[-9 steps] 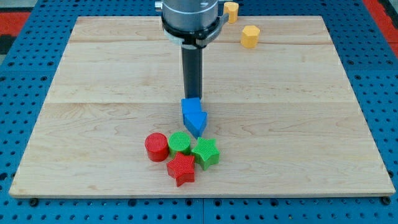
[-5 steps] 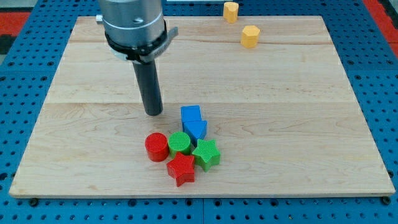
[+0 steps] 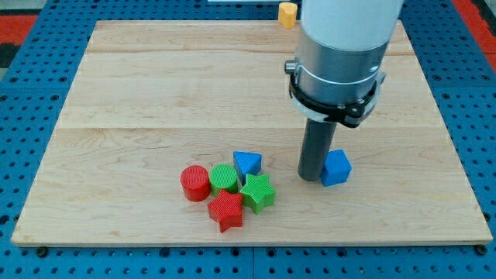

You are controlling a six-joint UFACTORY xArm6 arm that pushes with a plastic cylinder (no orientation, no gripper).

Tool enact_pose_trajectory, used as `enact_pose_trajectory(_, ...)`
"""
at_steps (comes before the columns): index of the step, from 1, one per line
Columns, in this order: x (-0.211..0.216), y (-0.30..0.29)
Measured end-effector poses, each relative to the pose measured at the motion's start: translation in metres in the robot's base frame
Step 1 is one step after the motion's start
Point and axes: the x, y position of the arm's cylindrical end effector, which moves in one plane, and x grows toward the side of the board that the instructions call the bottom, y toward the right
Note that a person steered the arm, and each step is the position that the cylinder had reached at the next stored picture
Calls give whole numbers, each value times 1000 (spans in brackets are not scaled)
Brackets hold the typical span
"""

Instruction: Move blue cube towards bottom right

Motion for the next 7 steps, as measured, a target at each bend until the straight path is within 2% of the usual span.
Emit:
enact_pose_trajectory(1, -7, -7)
enact_pose_trajectory(3, -38, 18)
enact_pose_trajectory(4, -24, 68)
enact_pose_trajectory(5, 8, 94)
enact_pose_trajectory(6, 21, 74)
enact_pose_trajectory(7, -44, 27)
